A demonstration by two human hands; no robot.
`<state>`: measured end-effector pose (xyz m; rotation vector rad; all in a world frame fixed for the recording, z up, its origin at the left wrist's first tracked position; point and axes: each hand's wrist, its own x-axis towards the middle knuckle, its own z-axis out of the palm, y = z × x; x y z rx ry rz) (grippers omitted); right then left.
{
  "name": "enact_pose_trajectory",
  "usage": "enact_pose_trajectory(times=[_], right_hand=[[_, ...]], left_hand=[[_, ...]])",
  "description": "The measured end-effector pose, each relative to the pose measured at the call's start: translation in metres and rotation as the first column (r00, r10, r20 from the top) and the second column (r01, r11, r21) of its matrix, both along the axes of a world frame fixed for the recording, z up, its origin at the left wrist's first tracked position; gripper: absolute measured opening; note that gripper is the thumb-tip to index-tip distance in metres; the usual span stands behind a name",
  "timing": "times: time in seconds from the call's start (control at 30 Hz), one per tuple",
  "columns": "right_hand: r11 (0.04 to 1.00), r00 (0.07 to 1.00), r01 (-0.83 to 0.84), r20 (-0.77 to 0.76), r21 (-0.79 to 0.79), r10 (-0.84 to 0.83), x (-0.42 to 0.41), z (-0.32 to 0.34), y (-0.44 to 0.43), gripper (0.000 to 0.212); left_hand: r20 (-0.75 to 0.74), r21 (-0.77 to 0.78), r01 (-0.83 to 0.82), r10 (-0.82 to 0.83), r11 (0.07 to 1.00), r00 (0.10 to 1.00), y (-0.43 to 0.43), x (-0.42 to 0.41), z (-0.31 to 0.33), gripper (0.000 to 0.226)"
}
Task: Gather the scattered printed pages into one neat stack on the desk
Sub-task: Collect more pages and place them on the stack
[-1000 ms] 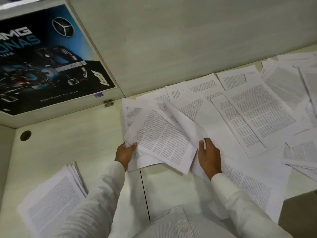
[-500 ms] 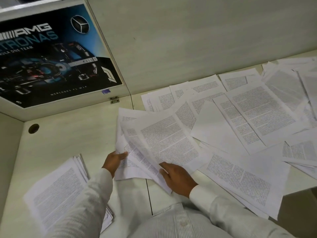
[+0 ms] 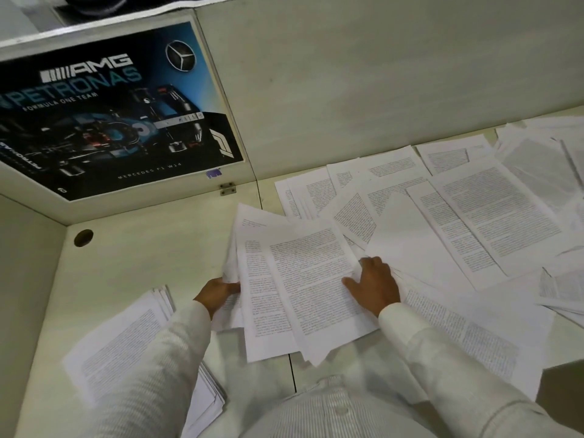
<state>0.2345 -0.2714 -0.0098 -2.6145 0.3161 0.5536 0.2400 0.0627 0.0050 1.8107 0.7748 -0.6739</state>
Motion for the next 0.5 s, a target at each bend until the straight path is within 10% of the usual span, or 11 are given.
enact_pose_trajectory(times=[0.23, 0.5], right_hand=[[0.992, 0.991, -0.127, 0.036, 0.025, 0.126, -0.038, -0.010, 0.044, 0.045], [0.975, 0.991, -0.119, 0.084, 0.186, 0.105, -0.015, 0.001, 0.047, 0.028]], left_hand=[[0.013, -0.028, -0.131, 0.131, 0.991, 0.991, -0.033, -0.022, 0.002, 0.070], [0.085, 0.053, -0.161, 0.156, 0.986, 0.984, -0.025, -0.035, -0.005, 0.047]])
